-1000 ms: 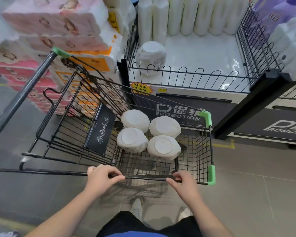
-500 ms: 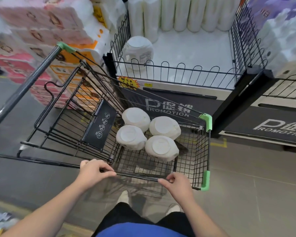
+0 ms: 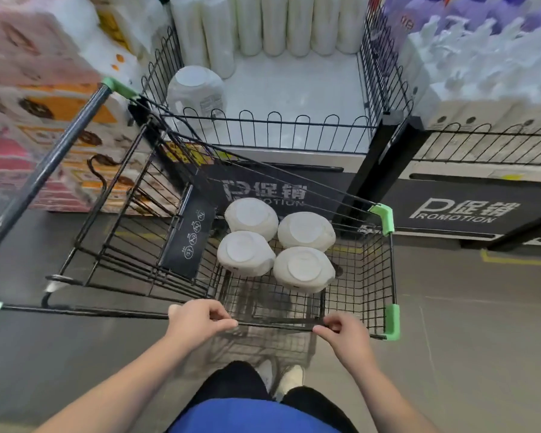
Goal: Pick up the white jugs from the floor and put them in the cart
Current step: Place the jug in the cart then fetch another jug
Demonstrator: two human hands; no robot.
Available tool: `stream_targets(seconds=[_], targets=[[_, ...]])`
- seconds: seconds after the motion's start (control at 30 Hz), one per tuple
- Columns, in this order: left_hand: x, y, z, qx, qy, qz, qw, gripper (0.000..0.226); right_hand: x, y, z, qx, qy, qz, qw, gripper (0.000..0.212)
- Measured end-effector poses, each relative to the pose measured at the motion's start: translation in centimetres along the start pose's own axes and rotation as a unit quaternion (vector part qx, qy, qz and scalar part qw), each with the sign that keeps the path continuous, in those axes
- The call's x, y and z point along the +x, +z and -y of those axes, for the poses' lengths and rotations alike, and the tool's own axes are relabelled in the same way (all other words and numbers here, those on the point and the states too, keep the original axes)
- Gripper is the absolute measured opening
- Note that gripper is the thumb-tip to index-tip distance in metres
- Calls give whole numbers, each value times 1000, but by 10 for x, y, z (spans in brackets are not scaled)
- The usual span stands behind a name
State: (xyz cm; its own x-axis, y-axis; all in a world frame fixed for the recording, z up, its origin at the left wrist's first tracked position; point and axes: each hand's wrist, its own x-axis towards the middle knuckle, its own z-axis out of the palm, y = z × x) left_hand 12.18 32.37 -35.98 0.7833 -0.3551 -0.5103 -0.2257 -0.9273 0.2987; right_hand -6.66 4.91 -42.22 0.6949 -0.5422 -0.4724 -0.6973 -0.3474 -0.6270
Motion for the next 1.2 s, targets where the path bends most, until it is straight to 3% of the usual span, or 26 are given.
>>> stream_targets(seconds=[0.3,0.6,0.9,1.2], targets=[[6,20,-73,28,33,41,998,36,-9,-47,-37,40,39,-70,996,22],[4,44,-137,18,24,53,998,42,-4,-100,-76,61,46,-87,993,25],[-4,74,-219,-13,1,23,1000,34,36,-178,-132,-12,42,-20,999,29],[-11,109,-291,-52,6,3,999,32,56,-240,-180,-6,54,-15,998,28]])
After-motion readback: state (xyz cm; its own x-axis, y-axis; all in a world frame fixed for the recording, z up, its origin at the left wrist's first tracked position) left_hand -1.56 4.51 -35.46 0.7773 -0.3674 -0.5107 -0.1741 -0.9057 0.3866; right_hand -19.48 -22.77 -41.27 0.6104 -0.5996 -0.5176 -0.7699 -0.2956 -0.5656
